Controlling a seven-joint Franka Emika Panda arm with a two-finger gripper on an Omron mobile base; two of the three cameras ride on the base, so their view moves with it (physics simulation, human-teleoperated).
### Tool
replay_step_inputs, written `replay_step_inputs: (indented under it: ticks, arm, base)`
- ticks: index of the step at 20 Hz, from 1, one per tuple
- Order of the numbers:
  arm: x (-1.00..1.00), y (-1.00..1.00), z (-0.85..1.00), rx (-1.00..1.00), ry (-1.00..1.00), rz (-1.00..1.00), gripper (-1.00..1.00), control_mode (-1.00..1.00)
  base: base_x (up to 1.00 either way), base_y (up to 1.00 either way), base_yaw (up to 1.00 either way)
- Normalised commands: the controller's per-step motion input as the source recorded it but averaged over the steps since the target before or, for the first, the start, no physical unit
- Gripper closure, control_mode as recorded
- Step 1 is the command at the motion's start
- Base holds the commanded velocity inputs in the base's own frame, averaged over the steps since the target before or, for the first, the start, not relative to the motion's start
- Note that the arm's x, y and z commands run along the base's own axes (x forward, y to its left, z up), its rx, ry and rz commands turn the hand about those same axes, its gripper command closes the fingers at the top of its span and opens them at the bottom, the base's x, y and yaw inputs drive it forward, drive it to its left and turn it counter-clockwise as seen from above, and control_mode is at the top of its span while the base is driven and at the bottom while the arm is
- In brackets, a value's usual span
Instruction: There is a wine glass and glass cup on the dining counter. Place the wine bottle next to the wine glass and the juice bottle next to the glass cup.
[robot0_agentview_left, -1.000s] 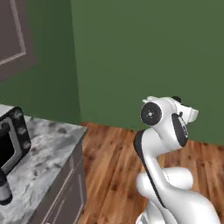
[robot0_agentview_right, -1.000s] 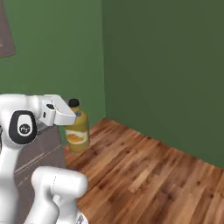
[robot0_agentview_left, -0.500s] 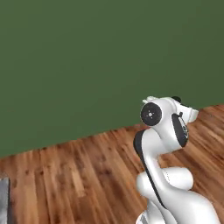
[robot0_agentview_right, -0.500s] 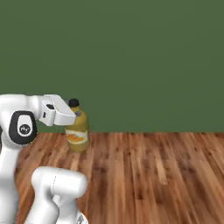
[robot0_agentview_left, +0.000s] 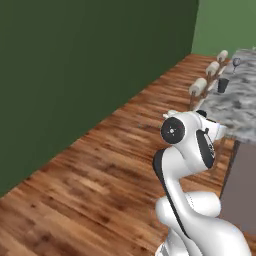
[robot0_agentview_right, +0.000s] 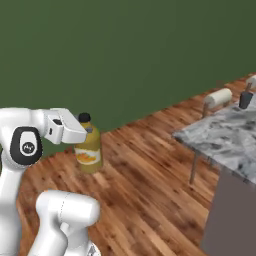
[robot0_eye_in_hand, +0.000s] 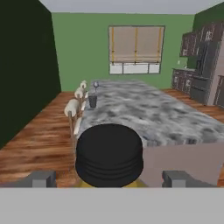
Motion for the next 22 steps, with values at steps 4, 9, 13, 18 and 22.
replay_step_inputs:
  ticks: [4,9,13,18,22]
  arm:
    - [0.00,0.00,0.00,0.00,0.00,0.00,1.00,1.00]
    - [0.00,0.00,0.00,0.00,0.00,0.00,1.00,1.00]
    - [0.00,0.00,0.00,0.00,0.00,0.00,1.00,1.00]
    - [0.00,0.00,0.00,0.00,0.00,0.00,1.00,1.00]
    - [0.00,0.00,0.00,0.00,0.00,0.00,1.00,1.00]
  base:
    - [0.00,0.08,-1.00]
    - [0.07,0.09,-0.86]
    - [0.15,0.03,-0.26]
    - [0.27,0.04,-0.19]
    - [0.35,0.11,-0.14]
